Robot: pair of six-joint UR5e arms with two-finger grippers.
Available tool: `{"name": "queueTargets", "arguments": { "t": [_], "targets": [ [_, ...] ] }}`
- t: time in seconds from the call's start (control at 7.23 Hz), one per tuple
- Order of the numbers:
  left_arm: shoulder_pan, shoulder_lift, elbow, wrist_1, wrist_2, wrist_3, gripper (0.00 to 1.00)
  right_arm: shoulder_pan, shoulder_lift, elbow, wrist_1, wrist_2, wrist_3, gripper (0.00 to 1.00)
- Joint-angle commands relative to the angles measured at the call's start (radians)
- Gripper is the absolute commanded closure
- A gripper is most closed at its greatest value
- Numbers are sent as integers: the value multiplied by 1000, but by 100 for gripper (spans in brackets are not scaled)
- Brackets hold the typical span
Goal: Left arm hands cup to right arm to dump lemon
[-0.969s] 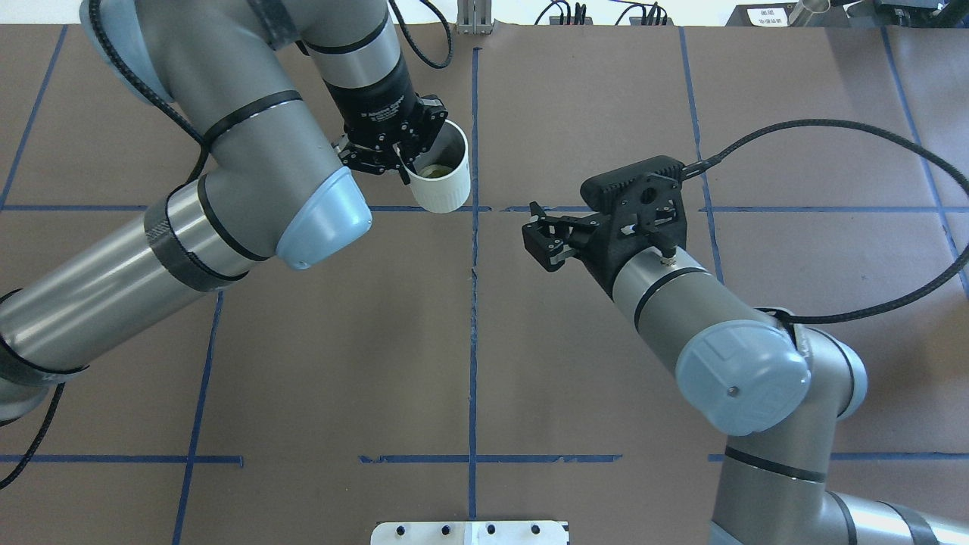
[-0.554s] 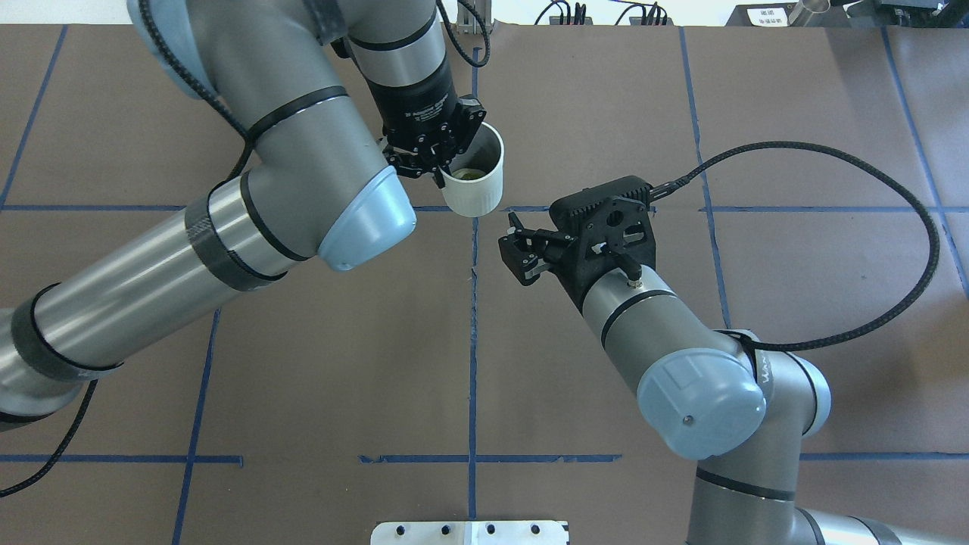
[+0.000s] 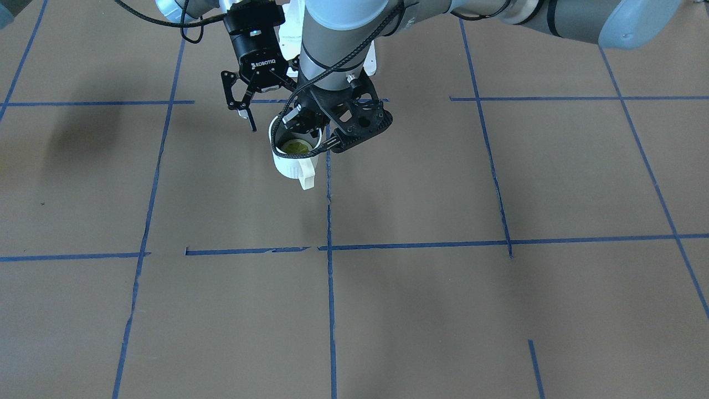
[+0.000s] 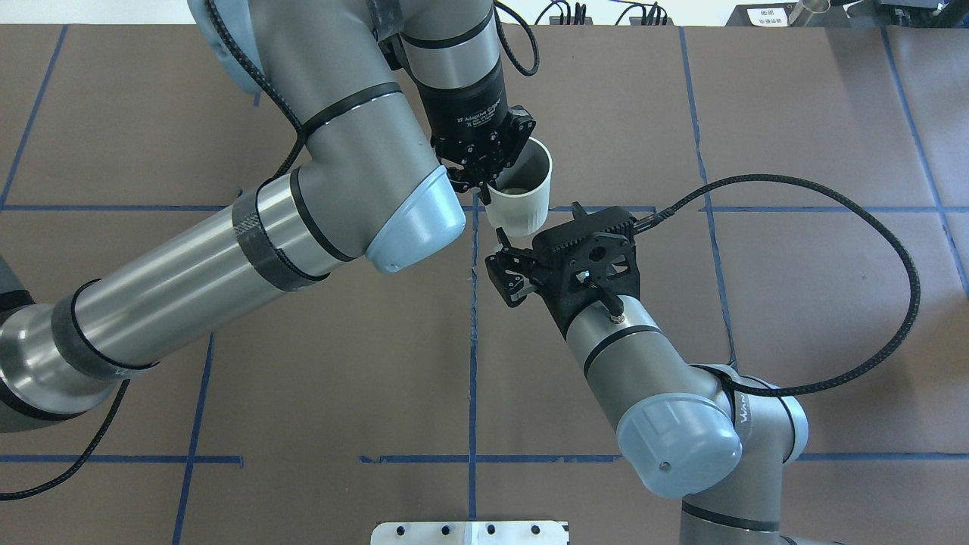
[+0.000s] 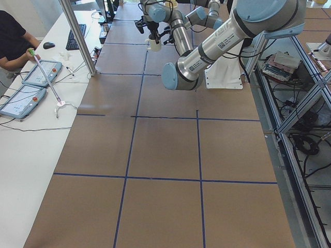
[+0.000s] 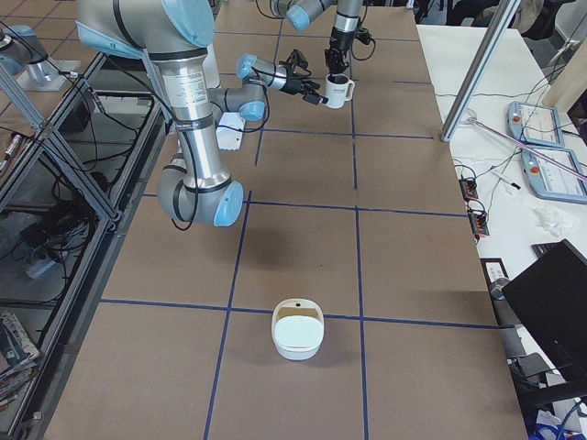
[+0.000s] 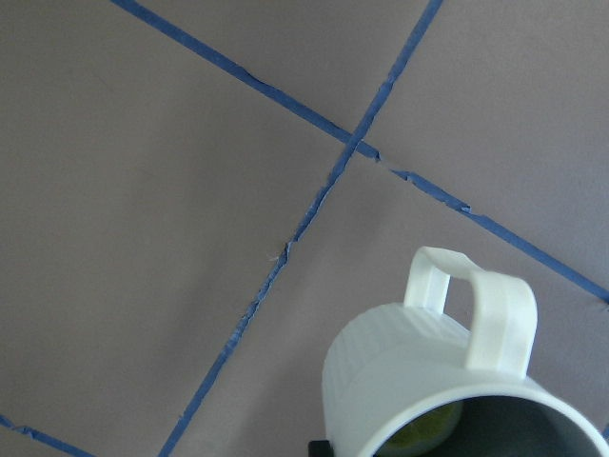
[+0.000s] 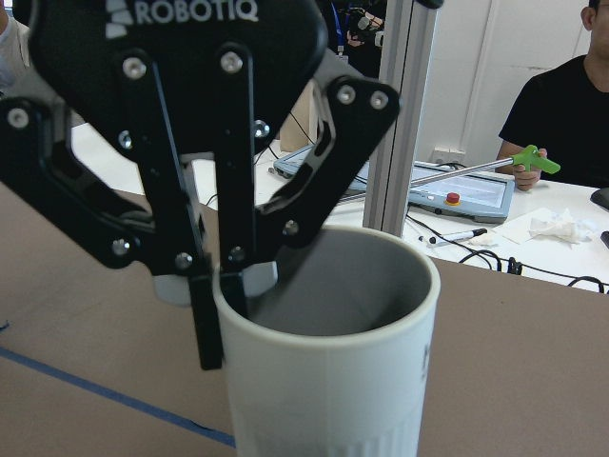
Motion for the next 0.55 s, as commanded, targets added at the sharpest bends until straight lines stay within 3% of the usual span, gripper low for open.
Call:
{"name": "queueTargets", "arguments": {
  "t": [0.0, 0.42],
  "targets": [
    [20, -1, -1, -1, -10, 0, 100, -1, 0, -9, 23, -2, -9, 0],
    [20, 4, -4, -2, -57, 2, 100, -1, 0, -9, 25, -4, -23, 0]
  ]
}}
